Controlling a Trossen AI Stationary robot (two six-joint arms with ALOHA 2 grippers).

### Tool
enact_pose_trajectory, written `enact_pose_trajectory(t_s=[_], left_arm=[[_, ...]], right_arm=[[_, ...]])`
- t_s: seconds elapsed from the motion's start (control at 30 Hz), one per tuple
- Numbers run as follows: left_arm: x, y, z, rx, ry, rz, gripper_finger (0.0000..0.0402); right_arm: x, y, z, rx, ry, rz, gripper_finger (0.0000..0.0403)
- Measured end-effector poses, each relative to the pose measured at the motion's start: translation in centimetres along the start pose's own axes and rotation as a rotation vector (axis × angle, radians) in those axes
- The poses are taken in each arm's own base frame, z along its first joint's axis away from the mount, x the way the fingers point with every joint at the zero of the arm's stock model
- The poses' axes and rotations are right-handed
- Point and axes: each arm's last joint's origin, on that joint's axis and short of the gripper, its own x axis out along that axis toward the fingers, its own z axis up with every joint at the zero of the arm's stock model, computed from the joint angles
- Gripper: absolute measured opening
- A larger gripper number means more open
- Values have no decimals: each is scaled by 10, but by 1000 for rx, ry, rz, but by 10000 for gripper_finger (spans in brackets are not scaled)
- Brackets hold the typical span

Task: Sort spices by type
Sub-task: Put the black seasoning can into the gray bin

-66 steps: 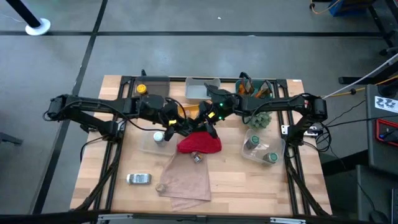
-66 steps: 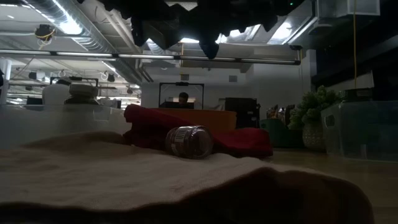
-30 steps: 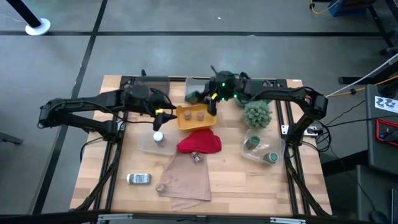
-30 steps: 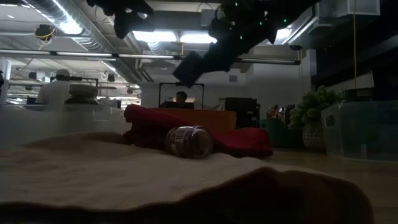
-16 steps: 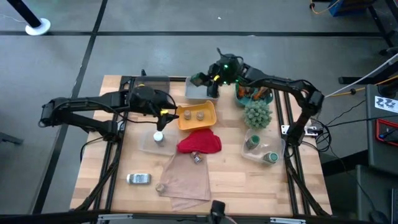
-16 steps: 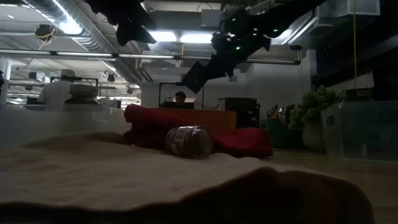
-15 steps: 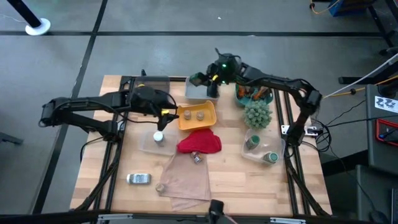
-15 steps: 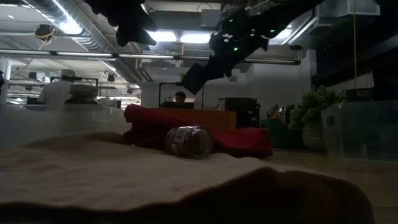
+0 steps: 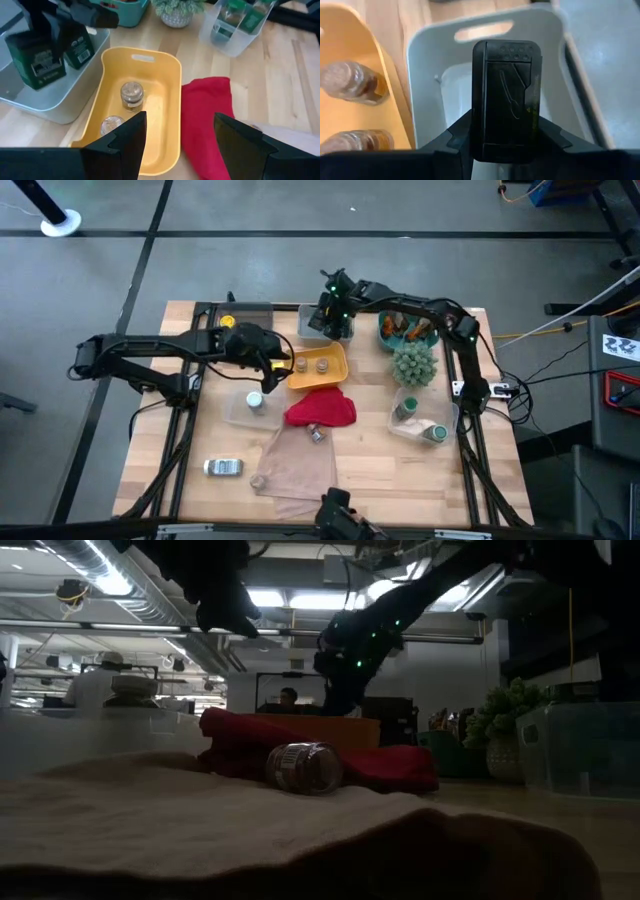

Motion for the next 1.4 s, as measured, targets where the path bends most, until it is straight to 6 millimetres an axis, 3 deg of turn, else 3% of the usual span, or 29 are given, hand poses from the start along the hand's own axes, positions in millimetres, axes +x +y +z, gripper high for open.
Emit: enact_pose_trajectory(t_s=[0.33,0.83,1.17,1.4], left_arm=[[17,0,-4,8,60,9,212],[25,1,-7,19,89,12,212],[25,1,-7,19,90,12,212],[22,1,-7,19,85,9,212]], right_arm=[[36,-3,-15,10,52,27,138],[37,-3,-15,16,47,29,139],[38,-3,-16,64,55,30,219],[38,-3,-16,64,65,8,233]])
